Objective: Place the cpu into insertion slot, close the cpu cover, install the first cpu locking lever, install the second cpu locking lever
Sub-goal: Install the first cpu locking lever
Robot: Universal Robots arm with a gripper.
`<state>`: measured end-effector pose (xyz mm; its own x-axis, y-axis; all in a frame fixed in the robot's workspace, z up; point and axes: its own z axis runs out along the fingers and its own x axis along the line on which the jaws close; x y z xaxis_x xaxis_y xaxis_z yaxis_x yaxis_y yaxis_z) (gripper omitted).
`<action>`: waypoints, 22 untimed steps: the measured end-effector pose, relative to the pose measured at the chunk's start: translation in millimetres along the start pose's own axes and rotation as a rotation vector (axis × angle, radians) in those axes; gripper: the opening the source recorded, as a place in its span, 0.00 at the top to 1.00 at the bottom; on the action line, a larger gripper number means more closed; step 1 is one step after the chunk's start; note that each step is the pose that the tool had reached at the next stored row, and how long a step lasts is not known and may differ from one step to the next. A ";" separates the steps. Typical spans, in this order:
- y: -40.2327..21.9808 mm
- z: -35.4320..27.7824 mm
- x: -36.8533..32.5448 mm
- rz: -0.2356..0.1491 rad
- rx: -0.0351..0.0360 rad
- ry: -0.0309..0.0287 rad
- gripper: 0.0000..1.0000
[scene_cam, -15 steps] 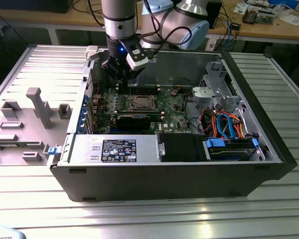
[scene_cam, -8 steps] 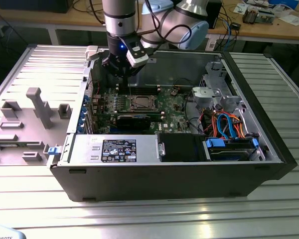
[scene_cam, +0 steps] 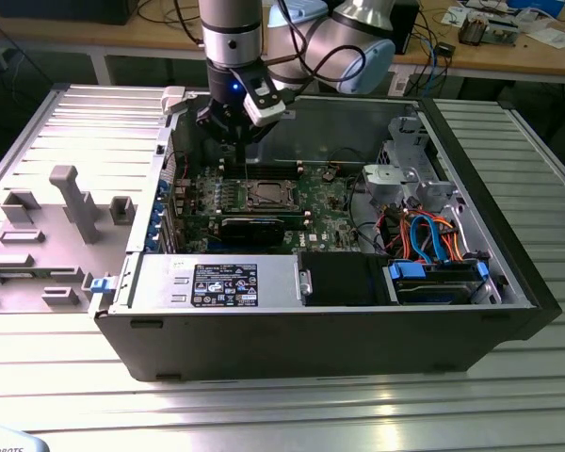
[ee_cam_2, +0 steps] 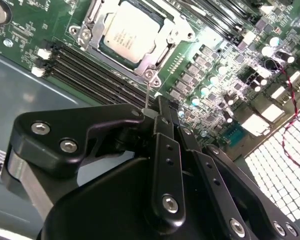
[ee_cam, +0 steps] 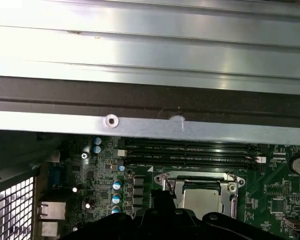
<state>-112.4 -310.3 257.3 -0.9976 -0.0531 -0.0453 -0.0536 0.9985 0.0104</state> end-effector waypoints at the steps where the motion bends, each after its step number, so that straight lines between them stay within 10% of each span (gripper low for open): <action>1: -0.1 0.0 -1.3 0.000 0.0001 0.0001 0.89; 10: -0.1 -0.4 11.4 -0.001 -0.0006 0.0001 0.89; 22: 7.7 0.2 0.9 -0.004 -0.0007 0.0002 0.89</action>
<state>-113.7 -302.7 257.2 -0.9973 -0.0573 -0.0451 -0.0579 0.9983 0.0110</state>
